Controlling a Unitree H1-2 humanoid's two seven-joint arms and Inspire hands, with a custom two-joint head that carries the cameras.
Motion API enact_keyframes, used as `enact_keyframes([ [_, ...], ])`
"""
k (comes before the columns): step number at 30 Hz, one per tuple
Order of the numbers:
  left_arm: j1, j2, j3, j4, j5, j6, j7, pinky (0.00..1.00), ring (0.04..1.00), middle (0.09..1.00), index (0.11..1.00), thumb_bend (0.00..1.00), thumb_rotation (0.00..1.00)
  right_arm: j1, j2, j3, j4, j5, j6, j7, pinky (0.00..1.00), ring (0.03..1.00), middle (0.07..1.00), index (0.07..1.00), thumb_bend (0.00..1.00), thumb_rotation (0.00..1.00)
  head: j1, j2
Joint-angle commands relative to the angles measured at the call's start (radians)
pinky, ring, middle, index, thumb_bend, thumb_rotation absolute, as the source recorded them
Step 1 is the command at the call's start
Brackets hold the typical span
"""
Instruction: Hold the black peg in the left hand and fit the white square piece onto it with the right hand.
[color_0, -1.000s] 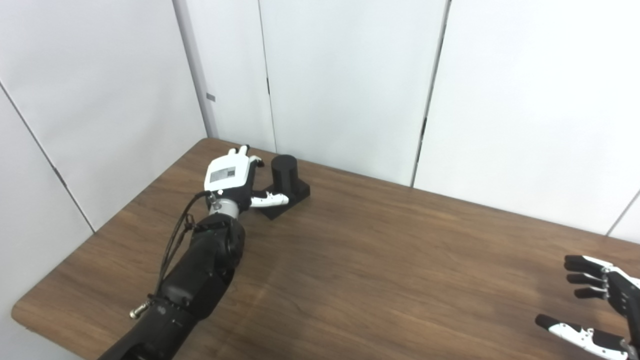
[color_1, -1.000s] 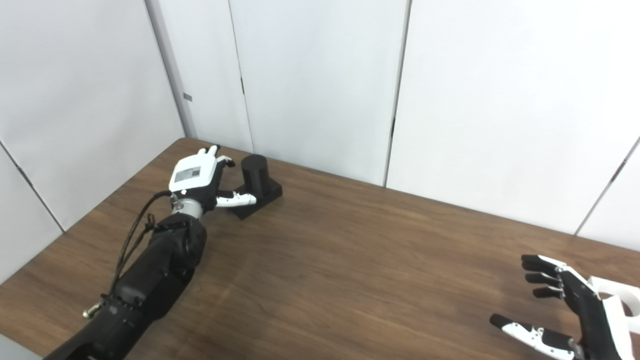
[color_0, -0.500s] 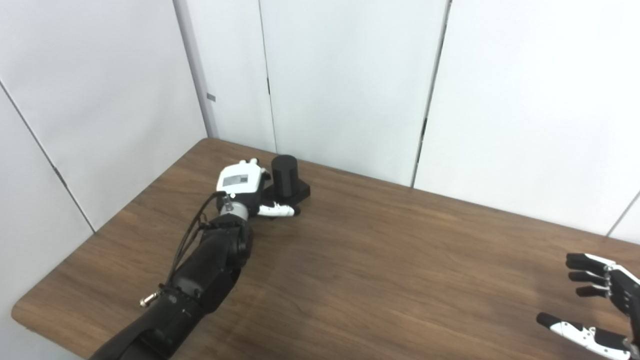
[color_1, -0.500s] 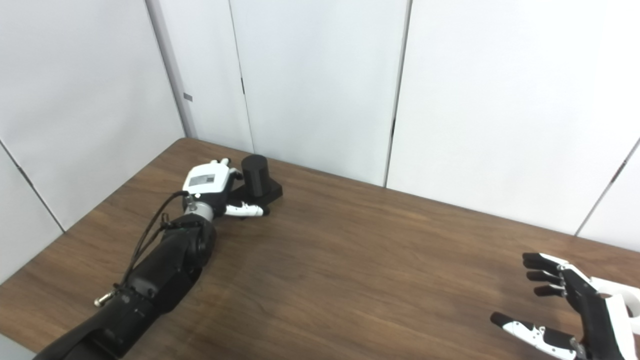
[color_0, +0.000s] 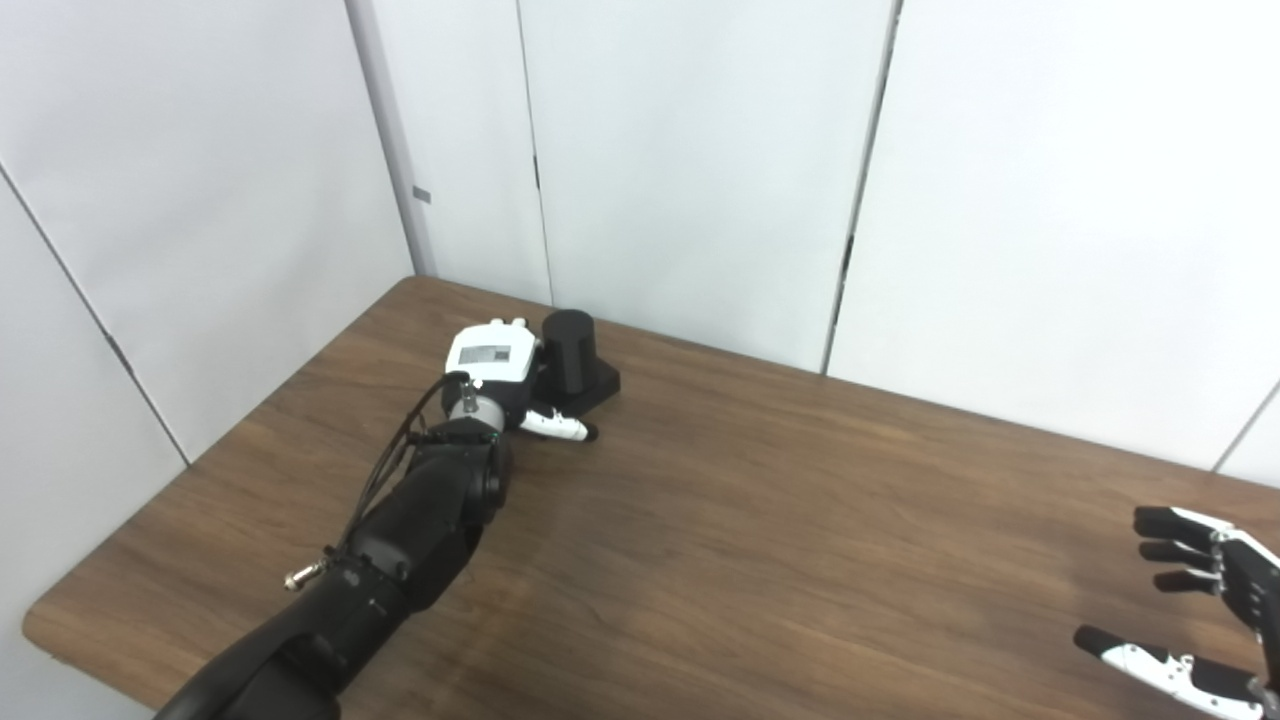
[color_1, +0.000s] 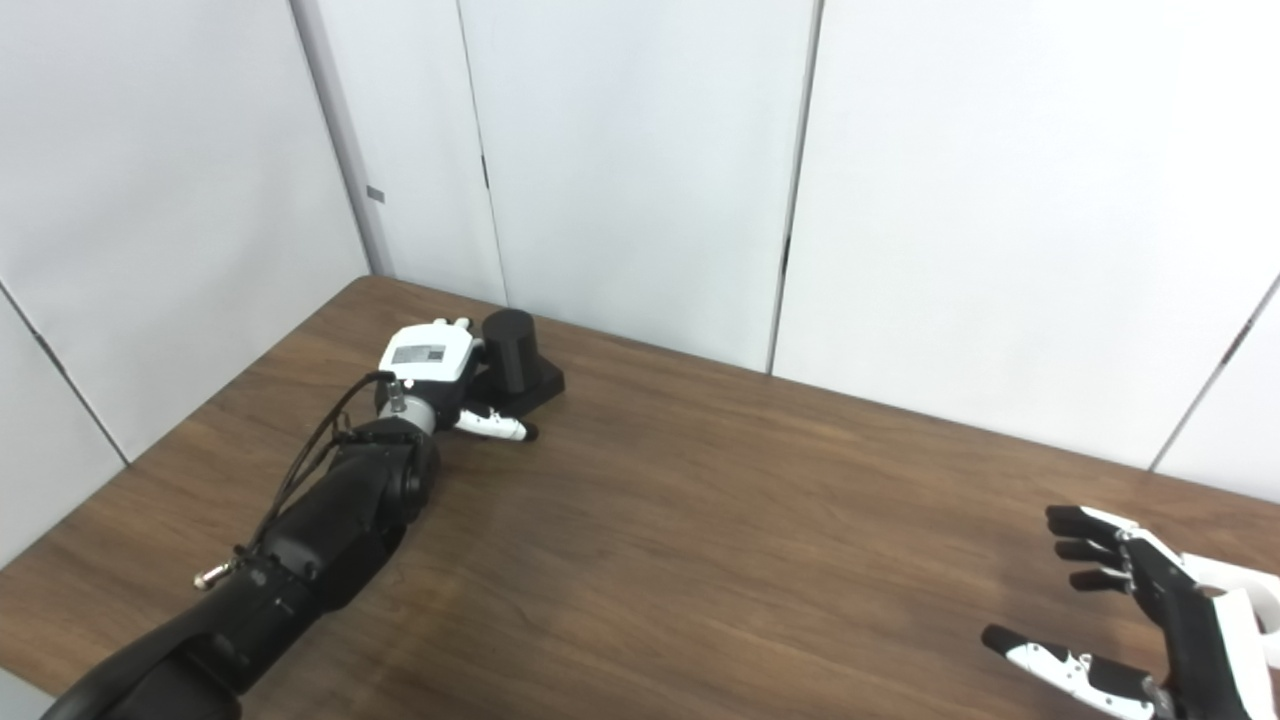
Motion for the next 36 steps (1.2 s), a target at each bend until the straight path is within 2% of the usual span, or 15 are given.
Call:
enact_keyframes([
  [1,-0.049,0.038,0.01,-0.004,0.026,0.006,0.009,0.95,1.0,1.0,0.808,1.0,0.66,-0.016,-0.016,-0.012,-0.039,0.01,-0.008,0.003,0.6,0.689,0.722,0.7,0.7,0.0,0.002,0.001],
  [9,-0.027,0.036,0.028,-0.001,0.044,0.007,-0.006,0.94,1.0,1.0,0.763,0.92,0.66,-0.017,-0.022,-0.017,-0.034,0.012,-0.008,0.005,0.59,0.693,0.724,0.705,0.69,0.0,0.007,0.006],
  [15,-0.003,0.03,0.048,-0.019,0.088,0.007,-0.078,0.93,0.995,0.958,0.675,0.81,0.7,-0.016,-0.026,-0.023,-0.039,0.014,-0.001,0.011,0.59,0.695,0.727,0.711,0.68,0.0,0.01,0.013],
  [19,0.014,0.013,0.071,-0.012,0.105,0.007,-0.089,0.92,0.97,0.919,0.641,0.78,0.65,-0.015,-0.028,-0.027,-0.03,0.022,-0.014,0.012,0.6,0.695,0.725,0.71,0.68,0.0,0.013,0.017],
  [22,0.022,0.009,0.072,-0.012,0.087,0.007,-0.082,0.89,0.929,0.868,0.569,0.75,0.57,-0.014,-0.028,-0.027,-0.034,0.018,-0.005,0.011,0.6,0.696,0.727,0.709,0.68,0.0,0.014,0.018],
  [23,0.024,0.009,0.069,-0.011,0.072,0.005,-0.073,0.89,0.92,0.856,0.553,0.73,0.53,-0.015,-0.028,-0.027,-0.036,0.016,-0.001,0.011,0.6,0.697,0.727,0.71,0.67,0.0,0.015,0.019],
  [24,0.027,0.01,0.068,-0.013,0.052,-0.006,-0.067,0.88,0.906,0.837,0.515,0.7,0.44,-0.015,-0.028,-0.026,-0.038,0.014,0.001,0.011,0.6,0.695,0.727,0.71,0.67,0.0,0.015,0.019],
  [28,0.037,0.019,0.059,-0.016,-0.017,-0.049,-0.058,0.86,0.875,0.811,0.482,0.67,0.33,-0.016,-0.026,-0.026,-0.04,0.014,0.012,0.012,0.61,0.699,0.73,0.714,0.66,0.0,0.013,0.018],
  [29,0.038,0.02,0.057,-0.018,-0.037,-0.058,-0.062,0.84,0.866,0.81,0.483,0.59,0.21,-0.016,-0.027,-0.025,-0.037,0.013,0.007,0.01,0.61,0.7,0.731,0.713,0.65,0.0,0.013,0.018],
  [31,0.04,0.022,0.052,-0.017,-0.065,-0.073,-0.056,0.81,0.857,0.813,0.486,0.53,0.1,-0.019,-0.027,-0.024,-0.029,0.014,-0.006,0.007,0.6,0.692,0.727,0.709,0.66,0.0,0.011,0.018],
  [36,0.036,0.024,0.034,-0.007,-0.108,-0.091,-0.043,0.82,0.862,0.838,0.486,0.52,0.07,-0.021,-0.025,-0.022,-0.024,0.015,-0.011,0.005,0.59,0.688,0.721,0.704,0.65,0.0,0.006,0.017],
])
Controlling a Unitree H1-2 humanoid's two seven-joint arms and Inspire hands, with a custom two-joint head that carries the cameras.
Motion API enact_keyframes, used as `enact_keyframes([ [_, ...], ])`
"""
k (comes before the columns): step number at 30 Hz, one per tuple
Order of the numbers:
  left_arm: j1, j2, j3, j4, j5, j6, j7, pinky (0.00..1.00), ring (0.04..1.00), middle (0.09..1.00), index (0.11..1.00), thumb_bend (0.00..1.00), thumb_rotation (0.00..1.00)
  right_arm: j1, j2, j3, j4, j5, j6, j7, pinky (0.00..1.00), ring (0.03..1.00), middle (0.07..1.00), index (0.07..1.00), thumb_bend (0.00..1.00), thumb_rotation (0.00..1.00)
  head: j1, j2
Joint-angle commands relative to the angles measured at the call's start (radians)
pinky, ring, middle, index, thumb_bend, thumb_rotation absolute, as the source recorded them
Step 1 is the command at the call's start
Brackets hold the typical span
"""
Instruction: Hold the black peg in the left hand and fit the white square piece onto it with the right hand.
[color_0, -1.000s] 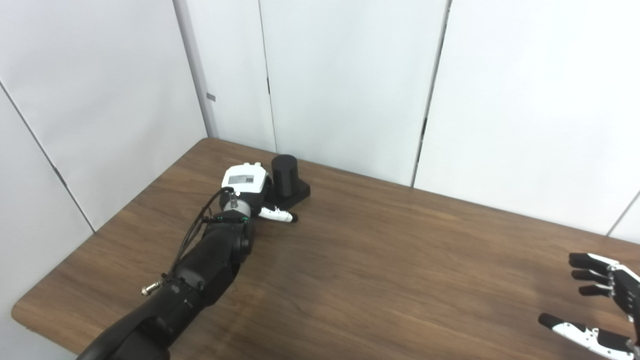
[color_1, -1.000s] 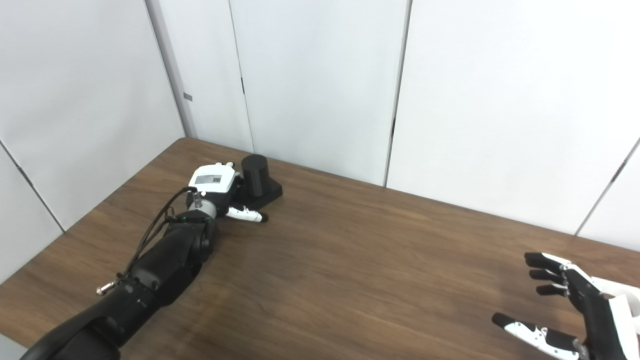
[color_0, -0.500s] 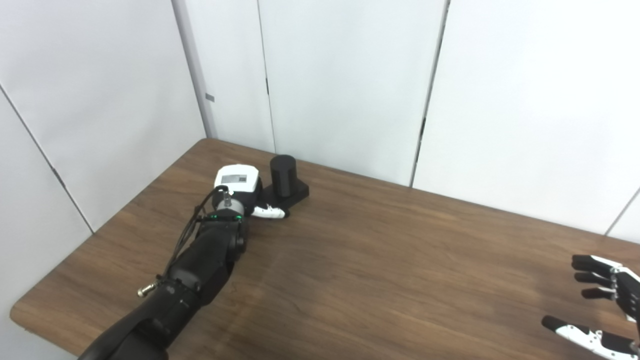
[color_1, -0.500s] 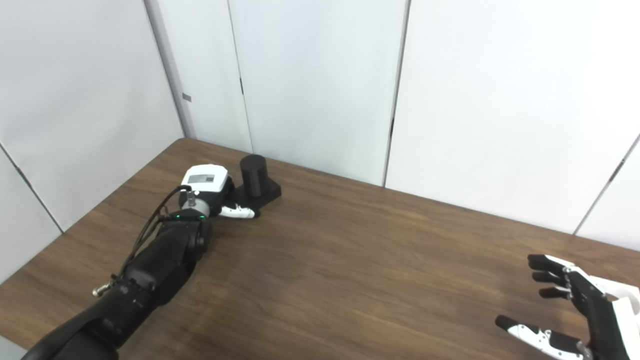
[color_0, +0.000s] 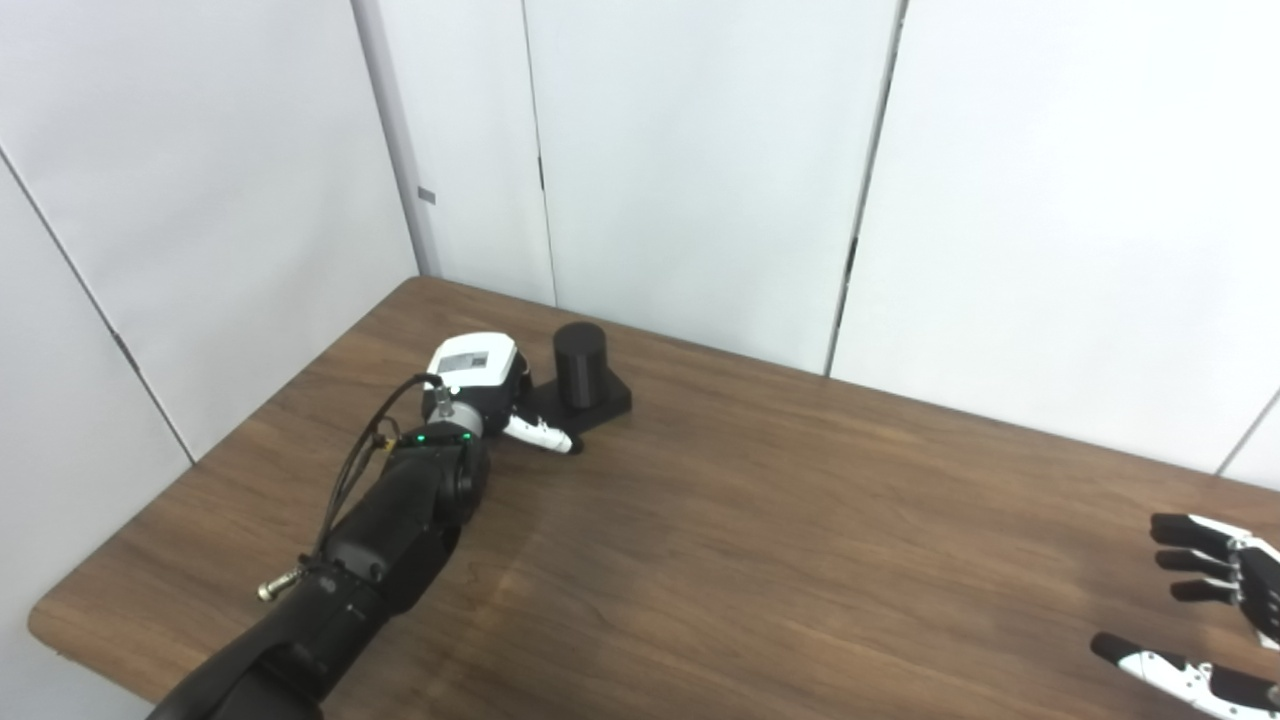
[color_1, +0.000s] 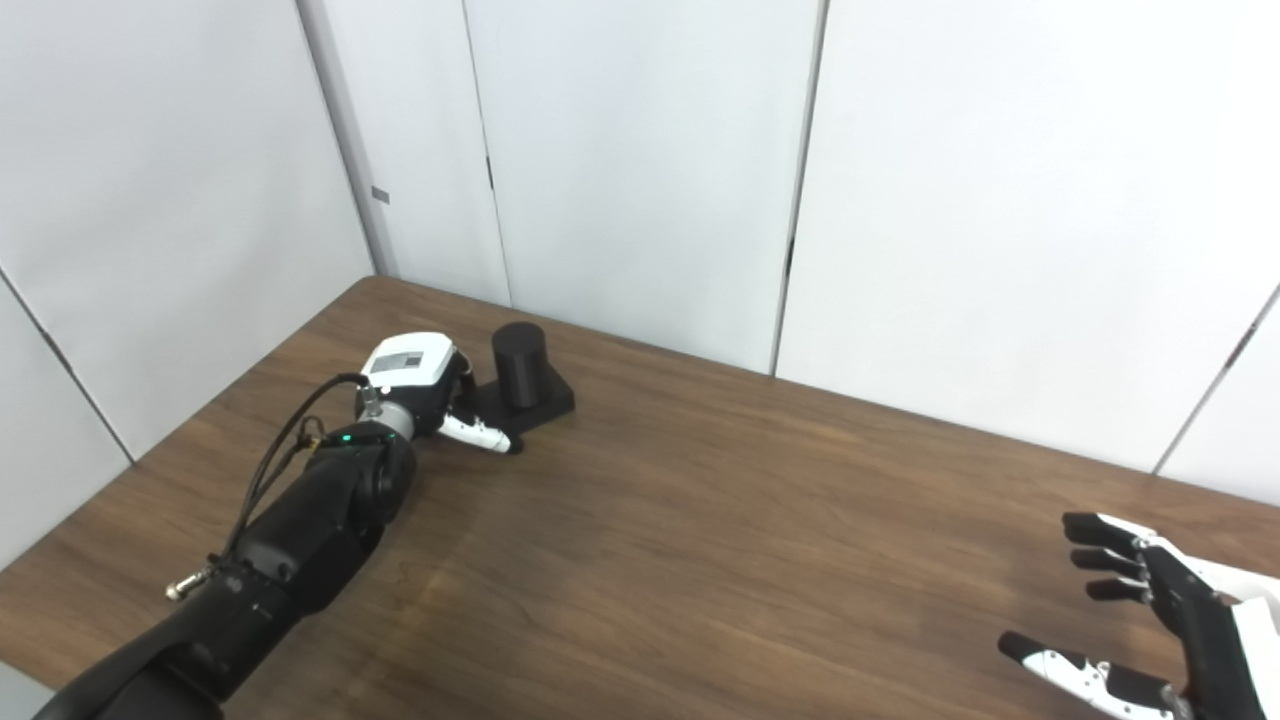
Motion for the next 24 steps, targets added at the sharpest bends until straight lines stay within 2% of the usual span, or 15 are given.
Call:
enact_keyframes([
  [1,0.001,0.01,-0.03,0.012,-0.019,-0.035,-0.012,0.81,0.862,0.84,0.485,0.52,0.06,-0.028,-0.005,-0.006,-0.018,0.006,-0.034,-0.013,0.59,0.688,0.722,0.705,0.65,0.0,-0.001,0.0],
  [4,0.007,0.019,-0.031,0.009,-0.081,-0.104,-0.008,0.78,0.858,0.841,0.484,0.52,0.06,-0.029,-0.001,-0.006,-0.02,0.007,-0.034,-0.015,0.59,0.684,0.721,0.703,0.64,0.0,-0.007,0.002],
  [7,0.02,0.025,-0.031,0.001,-0.15,-0.185,-0.002,0.8,0.856,0.829,0.483,0.52,0.06,-0.03,0.0,-0.006,-0.018,0.003,-0.037,-0.017,0.58,0.678,0.717,0.7,0.64,0.0,-0.012,0.005],
  [13,0.04,0.034,-0.078,-0.032,-0.172,-0.276,-0.003,0.86,0.862,0.832,0.482,0.52,0.06,-0.03,0.004,-0.002,-0.022,-0.003,-0.033,-0.017,0.58,0.678,0.715,0.699,0.64,0.0,-0.031,0.012],
  [17,0.048,0.034,-0.107,-0.042,-0.211,-0.374,-0.019,0.88,0.875,0.841,0.486,0.52,0.06,-0.028,0.015,-0.004,-0.03,0.011,0.005,-0.007,0.61,0.703,0.74,0.721,0.63,0.0,-0.06,0.016],
  [24,0.049,0.025,-0.193,-0.076,-0.229,-0.5,-0.078,0.88,0.893,0.859,0.49,0.52,0.06,-0.034,0.013,-0.008,0.027,0.028,-0.058,-0.017,0.61,0.703,0.742,0.724,0.63,0.0,-0.098,0.022],
])
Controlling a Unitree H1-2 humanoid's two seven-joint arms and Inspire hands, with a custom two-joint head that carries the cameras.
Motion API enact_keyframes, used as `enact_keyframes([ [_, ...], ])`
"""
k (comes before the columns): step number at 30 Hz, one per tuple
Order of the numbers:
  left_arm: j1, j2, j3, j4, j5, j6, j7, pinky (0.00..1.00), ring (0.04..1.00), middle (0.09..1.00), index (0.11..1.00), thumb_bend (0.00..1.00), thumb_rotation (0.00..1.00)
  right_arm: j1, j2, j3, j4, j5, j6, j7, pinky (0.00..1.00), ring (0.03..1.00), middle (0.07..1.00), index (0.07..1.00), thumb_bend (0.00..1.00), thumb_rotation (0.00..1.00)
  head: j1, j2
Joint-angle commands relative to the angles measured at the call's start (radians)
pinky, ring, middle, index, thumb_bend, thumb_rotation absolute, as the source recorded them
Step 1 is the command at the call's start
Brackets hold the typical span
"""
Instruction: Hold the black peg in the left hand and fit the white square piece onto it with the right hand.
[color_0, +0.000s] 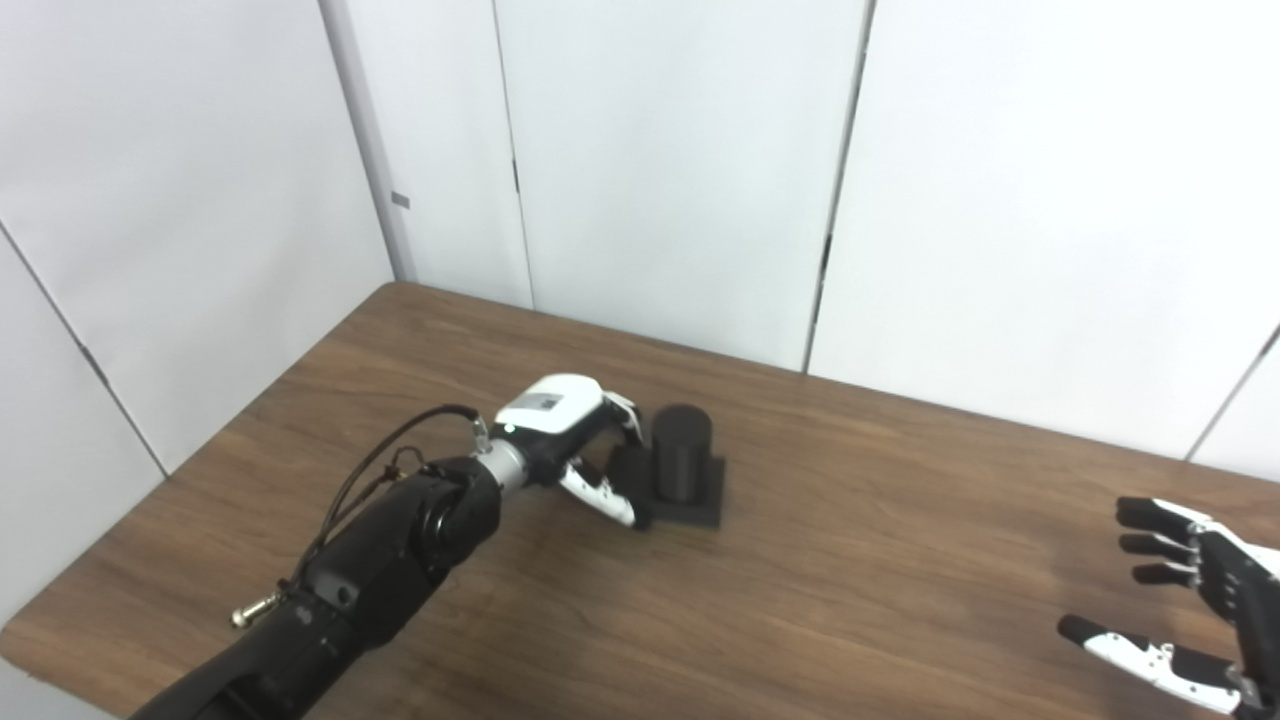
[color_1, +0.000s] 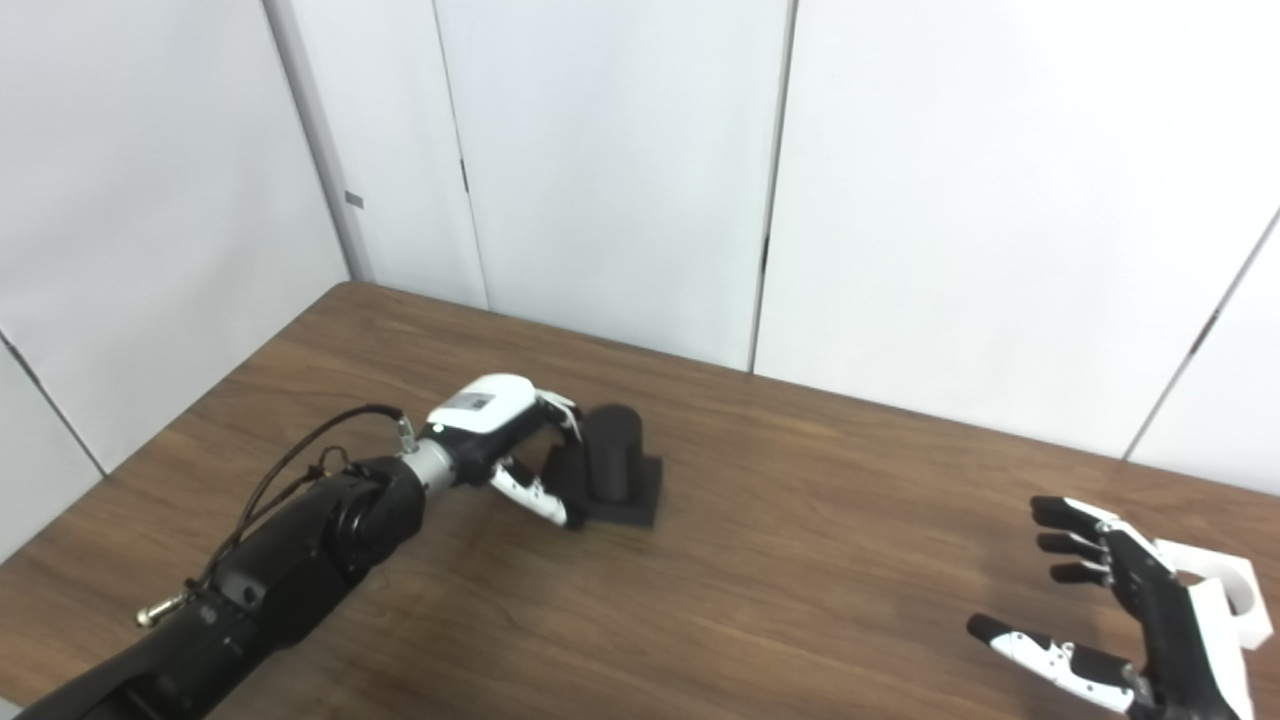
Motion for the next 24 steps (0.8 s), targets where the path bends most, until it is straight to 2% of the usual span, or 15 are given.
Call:
enact_keyframes([
  [1,0.016,-0.001,-0.051,-0.001,0.017,-0.033,-0.066,0.87,0.898,0.863,0.491,0.52,0.06,-0.03,-0.013,-0.01,-0.003,0.016,-0.062,-0.017,0.61,0.699,0.741,0.722,0.63,0.0,-0.004,0.002],
  [3,0.008,-0.007,-0.092,-0.019,0.04,-0.052,-0.091,0.88,0.905,0.872,0.492,0.52,0.07,-0.033,-0.012,-0.013,0.017,0.021,-0.083,-0.023,0.6,0.692,0.738,0.72,0.64,0.0,-0.023,0.006],
  [9,-0.011,-0.027,-0.173,-0.047,0.077,-0.101,-0.109,0.9,0.898,0.867,0.493,0.52,0.07,-0.038,-0.012,-0.013,0.064,0.022,-0.142,-0.041,0.6,0.693,0.734,0.712,0.65,0.0,-0.069,0.017],
  [14,-0.029,-0.045,-0.241,-0.081,0.129,-0.108,-0.143,0.89,0.908,0.878,0.494,0.52,0.07,-0.044,-0.007,-0.009,0.098,0.013,-0.182,-0.057,0.59,0.697,0.731,0.71,0.65,0.0,-0.119,0.025],
  [17,-0.037,-0.049,-0.272,-0.099,0.159,-0.101,-0.166,0.89,0.906,0.879,0.494,0.52,0.07,-0.045,-0.001,-0.007,0.1,0.007,-0.18,-0.063,0.59,0.697,0.732,0.712,0.65,0.0,-0.147,0.029],
  [24,-0.045,-0.053,-0.335,-0.089,0.264,-0.123,-0.13,0.85,0.896,0.868,0.493,0.52,0.07,-0.049,-0.002,0.003,0.099,-0.012,-0.189,-0.077,0.59,0.69,0.732,0.714,0.65,0.0,-0.209,0.036],
])
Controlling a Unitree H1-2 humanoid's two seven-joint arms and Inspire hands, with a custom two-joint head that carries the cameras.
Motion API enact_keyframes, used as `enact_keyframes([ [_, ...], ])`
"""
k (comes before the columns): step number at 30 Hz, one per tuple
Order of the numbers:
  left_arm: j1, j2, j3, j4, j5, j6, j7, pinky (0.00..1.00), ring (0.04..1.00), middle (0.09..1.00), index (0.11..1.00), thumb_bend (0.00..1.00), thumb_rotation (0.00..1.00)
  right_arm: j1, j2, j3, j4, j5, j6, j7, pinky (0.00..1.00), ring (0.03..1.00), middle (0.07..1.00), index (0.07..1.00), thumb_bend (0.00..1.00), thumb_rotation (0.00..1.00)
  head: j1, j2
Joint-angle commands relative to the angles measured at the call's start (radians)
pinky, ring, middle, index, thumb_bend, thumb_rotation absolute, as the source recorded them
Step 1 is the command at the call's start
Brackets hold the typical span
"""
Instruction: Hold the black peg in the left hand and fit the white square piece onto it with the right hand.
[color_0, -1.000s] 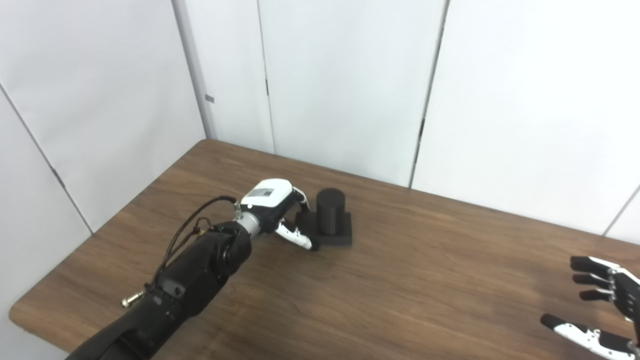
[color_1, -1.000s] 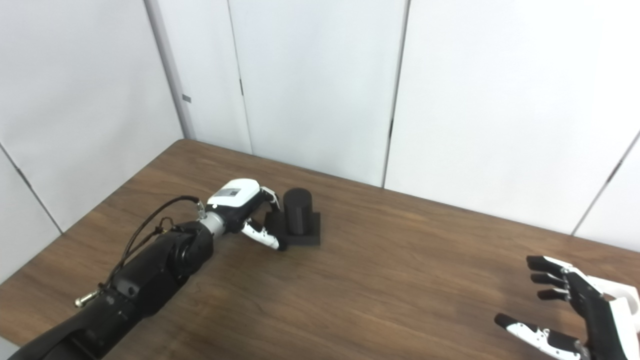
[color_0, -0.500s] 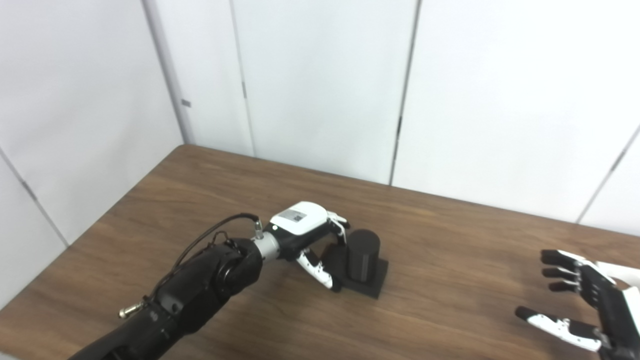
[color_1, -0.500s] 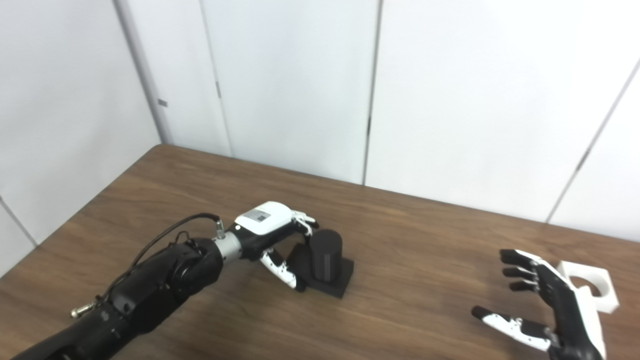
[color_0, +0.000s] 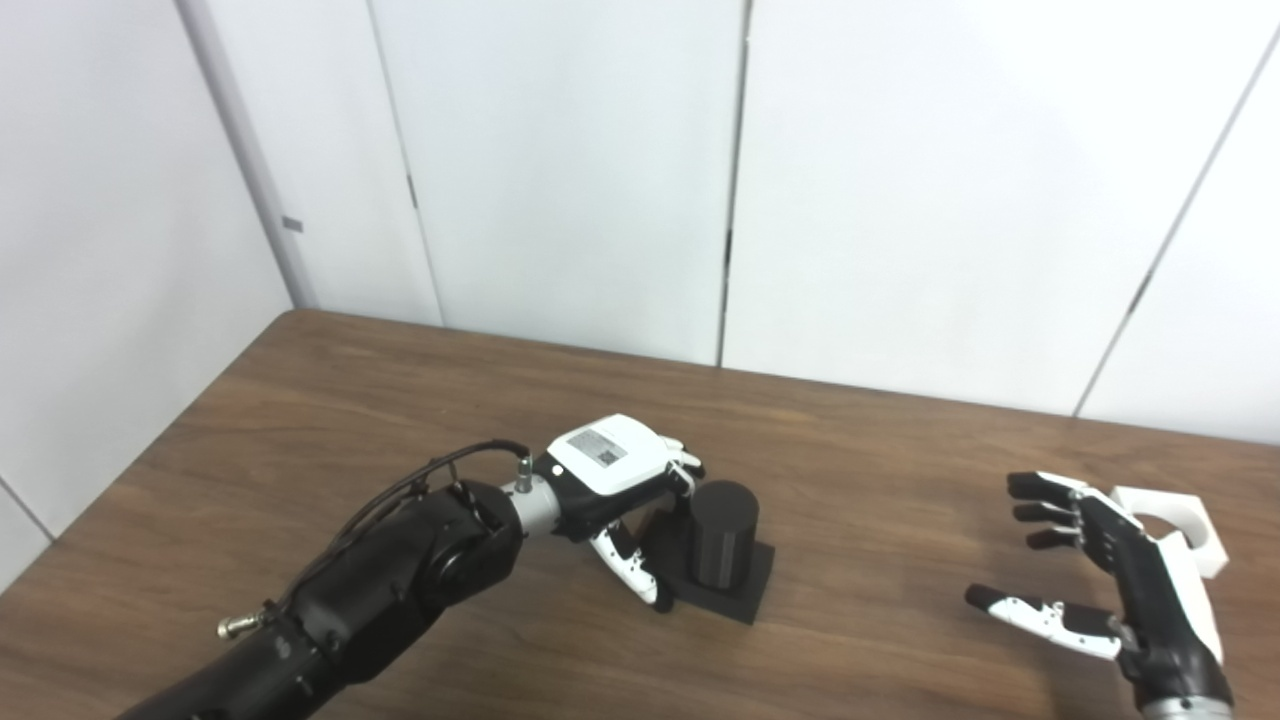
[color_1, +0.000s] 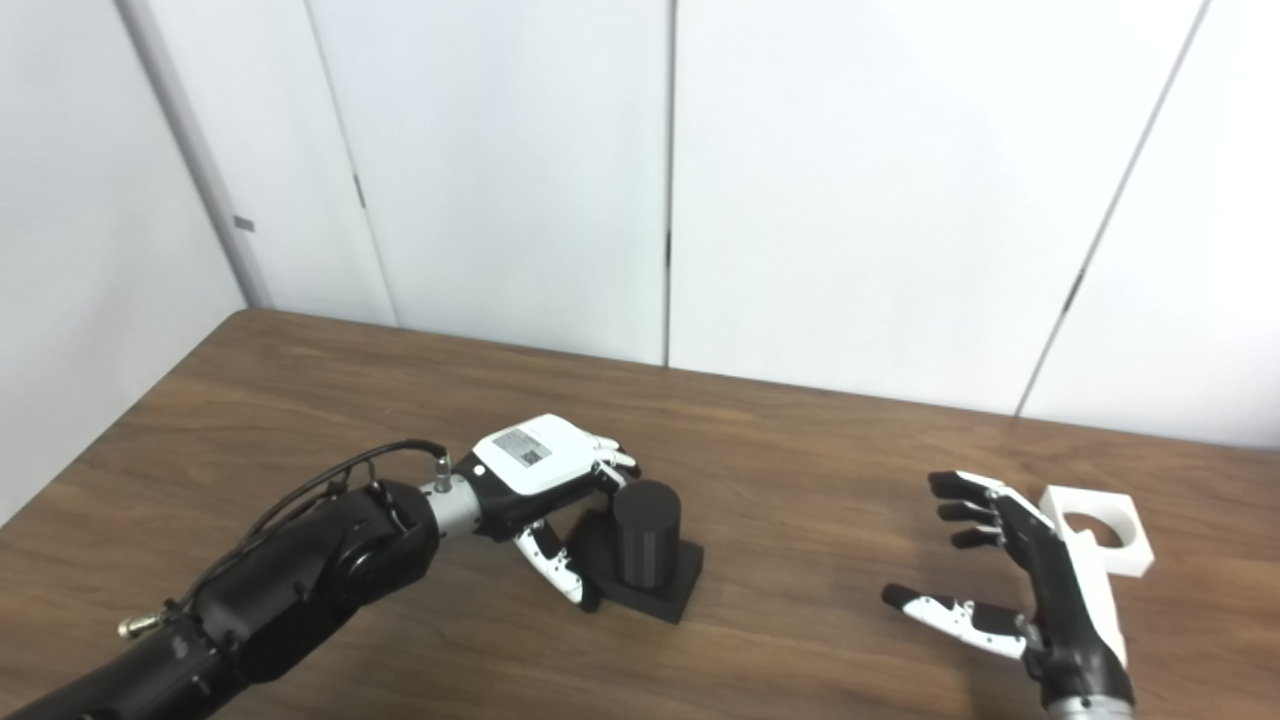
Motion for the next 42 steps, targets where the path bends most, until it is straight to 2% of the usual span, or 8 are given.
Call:
enact_keyframes([
  [1,0.062,-0.024,-0.081,0.032,0.082,-0.032,-0.057,0.84,0.894,0.868,0.493,0.52,0.07,-0.041,-0.005,-0.003,-0.025,-0.004,-0.05,-0.017,0.59,0.69,0.733,0.714,0.65,0.0,-0.007,0.002],
  [7,0.07,-0.02,-0.081,0.047,0.091,-0.038,-0.045,0.84,0.888,0.869,0.493,0.52,0.07,-0.05,-0.037,-0.024,-0.061,-0.014,-0.027,-0.01,0.59,0.691,0.737,0.719,0.66,0.01,-0.103,-0.005],
  [11,0.078,-0.01,-0.08,0.067,0.094,-0.056,-0.006,0.83,0.881,0.867,0.492,0.52,0.07,-0.077,-0.111,-0.043,-0.08,-0.014,-0.002,0.03,0.62,0.719,0.754,0.723,0.71,0.01,-0.157,-0.02],
  [15,0.084,-0.001,-0.072,0.072,0.081,-0.057,-0.001,0.83,0.898,0.88,0.493,0.52,0.07,-0.113,-0.213,-0.055,-0.128,-0.071,0.121,0.098,0.62,0.736,0.782,0.756,0.76,0.08,-0.211,-0.038],
  [19,0.089,0.009,-0.065,0.08,0.076,-0.061,0.008,0.83,0.893,0.876,0.493,0.52,0.07,-0.15,-0.295,-0.049,-0.138,-0.12,0.149,0.137,0.6,0.706,0.759,0.752,0.81,0.05,-0.26,-0.049],
  [26,0.096,0.035,-0.057,0.092,0.063,-0.086,0.026,0.82,0.88,0.873,0.493,0.52,0.07,-0.205,-0.396,0.0,-0.176,-0.264,0.274,0.249,0.59,0.729,0.793,0.783,0.83,0.06,-0.389,-0.091],
  [33,0.108,0.066,-0.047,0.09,0.056,-0.117,0.047,0.79,0.861,0.856,0.493,0.52,0.06,-0.294,-0.443,0.082,-0.137,-0.391,0.422,0.391,0.7,0.843,0.882,0.853,0.83,0.13,-0.489,-0.125],
  [42,0.12,0.08,-0.042,0.13,0.059,-0.156,0.098,0.79,0.855,0.846,0.492,0.52,0.06,-0.411,-0.456,0.159,0.029,-0.457,0.462,0.453,0.71,0.895,0.92,0.867,0.89,0.15,-0.532,-0.148],
])
